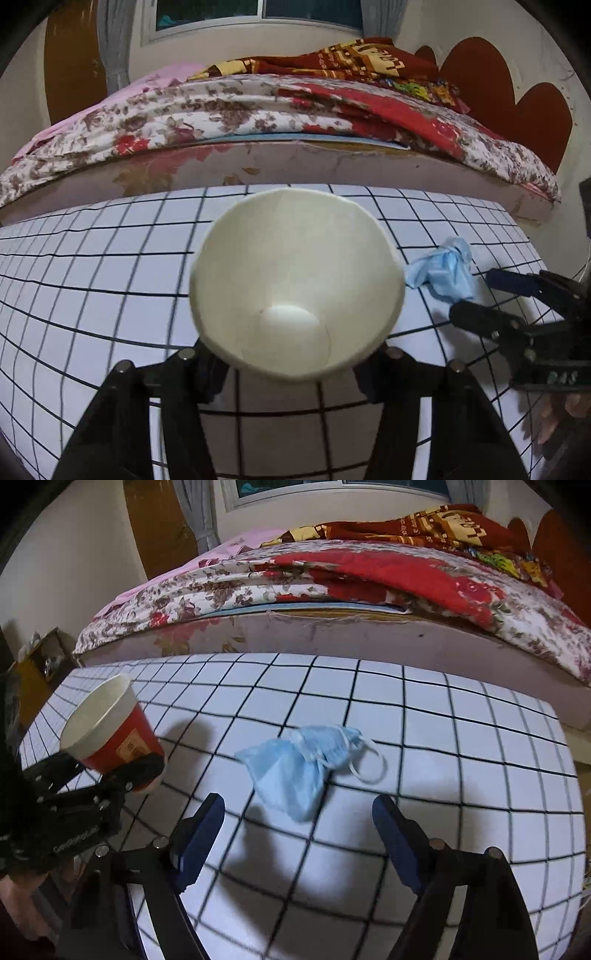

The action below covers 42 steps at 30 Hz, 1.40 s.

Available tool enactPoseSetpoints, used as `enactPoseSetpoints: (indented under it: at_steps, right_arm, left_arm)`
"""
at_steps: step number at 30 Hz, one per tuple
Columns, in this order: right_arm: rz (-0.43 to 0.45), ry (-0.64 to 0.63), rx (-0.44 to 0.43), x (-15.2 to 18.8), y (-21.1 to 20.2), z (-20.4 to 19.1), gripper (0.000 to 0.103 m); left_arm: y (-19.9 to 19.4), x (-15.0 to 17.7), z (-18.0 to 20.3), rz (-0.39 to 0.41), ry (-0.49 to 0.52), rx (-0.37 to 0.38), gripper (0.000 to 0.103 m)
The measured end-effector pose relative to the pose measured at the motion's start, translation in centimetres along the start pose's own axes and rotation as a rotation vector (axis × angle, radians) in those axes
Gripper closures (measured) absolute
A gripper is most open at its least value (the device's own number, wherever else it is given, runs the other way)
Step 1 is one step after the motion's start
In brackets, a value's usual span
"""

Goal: Collect trash
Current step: 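Grasp the red-and-white paper cup with the left gripper while the right gripper grasps the blue mask, then carry the paper cup and blue mask over the black bin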

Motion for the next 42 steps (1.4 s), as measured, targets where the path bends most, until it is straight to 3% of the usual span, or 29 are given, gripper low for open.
enactPoseSetpoints:
  at_steps: [5, 7, 8, 9, 14, 24, 42]
  right_arm:
    - [-0.004, 0.022, -0.012, -1.4, 1.6, -0.5, 0.02]
    - [-0.008, 0.025, 0.006, -1.6, 2.2, -0.6, 0.039]
    - [-0.005, 0.018, 0.018, -1.7, 2.2, -0.7, 0.068]
    - [-0.011, 0.023, 0.005, -1.7, 2.2, -0.6, 0.086]
    - [-0.002, 0.017, -0.003, -0.5, 0.9, -0.3, 0.088]
    - [0.09, -0.014, 0.021, 3.8, -6.9, -0.4, 0.088]
    - [0.191, 0.01, 0.098, 15.5, -22.7, 0.3, 0.088]
  left_arm:
    - [-0.2, 0.1, -0.7, 0.007, 0.003, -0.003, 0.047]
    - [-0.2, 0.0, -0.8, 0.006, -0.003, -0.002, 0.047]
    - [-0.2, 0.0, -0.7, 0.003, -0.001, 0.001, 0.047]
    - [-0.2, 0.1, -0.6, 0.002, 0.003, 0.003, 0.047]
    - [-1.3, 0.7, 0.3, 0.021, 0.035, -0.004, 0.047]
    - [-5.9, 3.2, 2.7, 0.069, 0.062, 0.013, 0.047]
    - [-16.3, 9.9, 9.4, 0.119, 0.102, 0.1, 0.047]
Point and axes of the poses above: each gripper's, at about its wrist camera, not at the fingertips, and y roughly the way its jaws point, z to its right, x to its underside, the point moved 1 cm from there along y, roughly the way its jaws point, and after that the axes turned 5 degrees about y, right-handed, at the moved point
